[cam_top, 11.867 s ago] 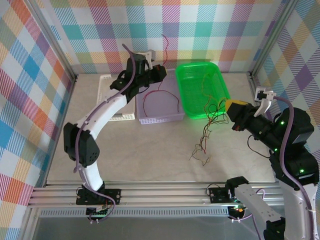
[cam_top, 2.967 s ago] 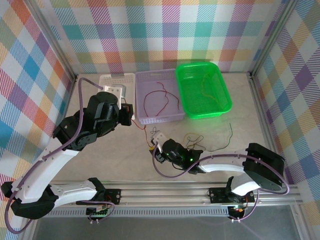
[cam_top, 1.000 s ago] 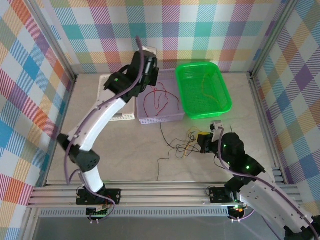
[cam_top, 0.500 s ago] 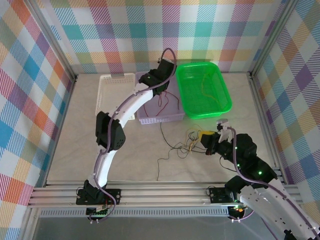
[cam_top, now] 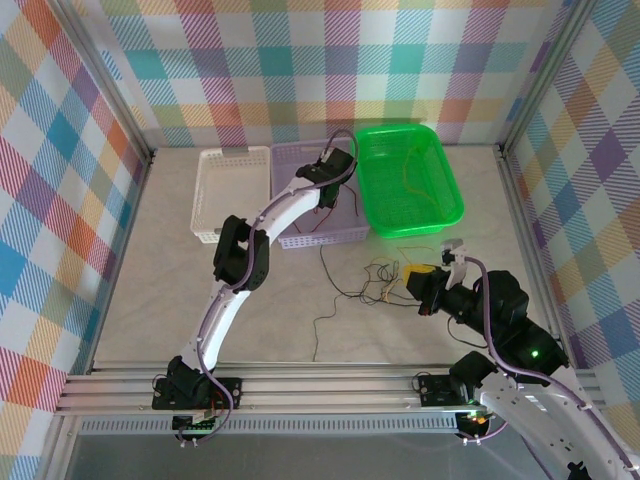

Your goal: Untangle the cables

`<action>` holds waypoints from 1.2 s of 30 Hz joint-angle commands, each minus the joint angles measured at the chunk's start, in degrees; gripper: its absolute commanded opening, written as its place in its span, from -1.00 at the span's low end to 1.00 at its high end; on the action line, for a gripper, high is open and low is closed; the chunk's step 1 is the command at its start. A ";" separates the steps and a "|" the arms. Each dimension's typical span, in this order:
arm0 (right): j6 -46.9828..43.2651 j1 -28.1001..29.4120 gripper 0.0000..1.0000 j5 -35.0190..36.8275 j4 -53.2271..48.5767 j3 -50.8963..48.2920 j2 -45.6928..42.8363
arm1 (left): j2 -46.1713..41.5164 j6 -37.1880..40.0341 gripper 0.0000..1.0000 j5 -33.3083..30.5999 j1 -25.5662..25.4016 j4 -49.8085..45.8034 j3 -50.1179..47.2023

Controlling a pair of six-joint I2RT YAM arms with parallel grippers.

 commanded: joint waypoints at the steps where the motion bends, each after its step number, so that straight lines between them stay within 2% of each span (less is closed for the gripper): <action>1: 0.66 -0.06 -1.00 -1.15 -0.37 1.91 -0.66 | -0.01 -2.88 -1.00 3.92 0.58 -2.83 1.69; 7: 1.03 -0.06 -1.00 -1.51 -0.03 2.14 -0.57 | 0.20 -3.14 -0.99 6.75 0.58 -4.63 1.73; 15: 1.00 -0.05 -1.00 -1.33 -0.75 3.57 -0.57 | -2.50 -3.40 -0.33 8.56 0.72 -4.95 1.84; 22: 1.64 -0.06 -1.00 -1.33 -0.81 4.03 -0.60 | -6.44 -3.83 -0.02 11.07 0.67 -5.64 2.00; 29: 2.00 -0.06 -1.00 -1.07 -1.23 5.23 -0.05 | -12.81 -4.98 0.41 12.19 0.75 -6.18 2.07; 34: 2.52 -0.06 -1.00 0.70 -3.55 9.40 2.87 | -19.82 -8.59 0.57 18.57 0.74 -6.97 0.46; 36: 2.45 -0.05 -1.00 0.78 -5.12 12.67 5.14 | -25.41 -11.27 0.67 23.60 0.68 -4.23 -5.76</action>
